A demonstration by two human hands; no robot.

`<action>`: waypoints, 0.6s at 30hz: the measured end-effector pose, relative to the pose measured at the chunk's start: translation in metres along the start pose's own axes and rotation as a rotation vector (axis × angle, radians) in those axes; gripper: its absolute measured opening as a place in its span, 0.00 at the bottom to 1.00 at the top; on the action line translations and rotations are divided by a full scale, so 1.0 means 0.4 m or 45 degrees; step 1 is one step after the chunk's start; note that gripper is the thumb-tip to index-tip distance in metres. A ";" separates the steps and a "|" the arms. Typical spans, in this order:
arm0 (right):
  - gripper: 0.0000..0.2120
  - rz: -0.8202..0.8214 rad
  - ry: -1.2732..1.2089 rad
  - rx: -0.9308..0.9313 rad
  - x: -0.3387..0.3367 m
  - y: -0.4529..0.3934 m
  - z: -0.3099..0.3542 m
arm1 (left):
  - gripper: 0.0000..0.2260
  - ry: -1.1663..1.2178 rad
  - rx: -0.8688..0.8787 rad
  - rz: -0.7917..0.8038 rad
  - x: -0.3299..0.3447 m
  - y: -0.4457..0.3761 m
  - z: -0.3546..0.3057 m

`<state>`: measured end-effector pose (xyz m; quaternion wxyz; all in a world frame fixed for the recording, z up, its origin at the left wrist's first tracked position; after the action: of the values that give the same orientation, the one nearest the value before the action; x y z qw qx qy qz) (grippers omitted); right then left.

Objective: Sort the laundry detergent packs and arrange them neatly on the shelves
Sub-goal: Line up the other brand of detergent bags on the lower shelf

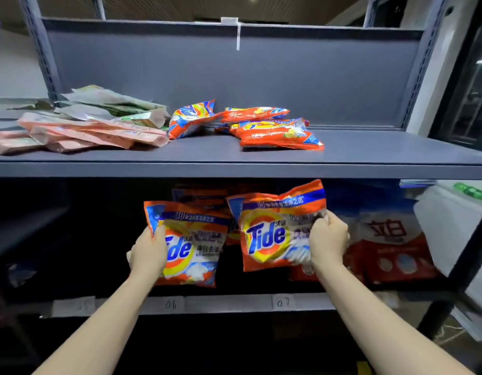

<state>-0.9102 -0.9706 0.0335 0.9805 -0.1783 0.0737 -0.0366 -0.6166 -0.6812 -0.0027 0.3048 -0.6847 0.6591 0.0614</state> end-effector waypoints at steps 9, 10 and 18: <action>0.09 0.190 -0.157 0.579 0.235 0.029 -0.232 | 0.15 0.579 -0.488 -0.021 0.115 -0.116 0.210; 0.12 0.230 -0.274 0.571 0.265 0.029 -0.233 | 0.17 0.602 -0.493 -0.025 0.126 -0.130 0.217; 0.13 0.410 -0.448 0.667 0.435 0.016 -0.290 | 0.08 0.797 -0.466 0.123 0.293 -0.207 0.261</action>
<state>-0.7563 -1.0214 -0.0990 0.9839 0.0897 -0.0810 0.1320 -0.4910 -0.7348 -0.1161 -0.0427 -0.6815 0.7303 -0.0199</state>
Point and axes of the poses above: each hand's wrist, its own y-axis away from the middle knuckle, its own x-axis out of the palm, z = x × y, the point moved 9 cm from there along -y, towards the middle knuckle, and after that the axes turned 4 degrees about -z, right-handed, at the moved point
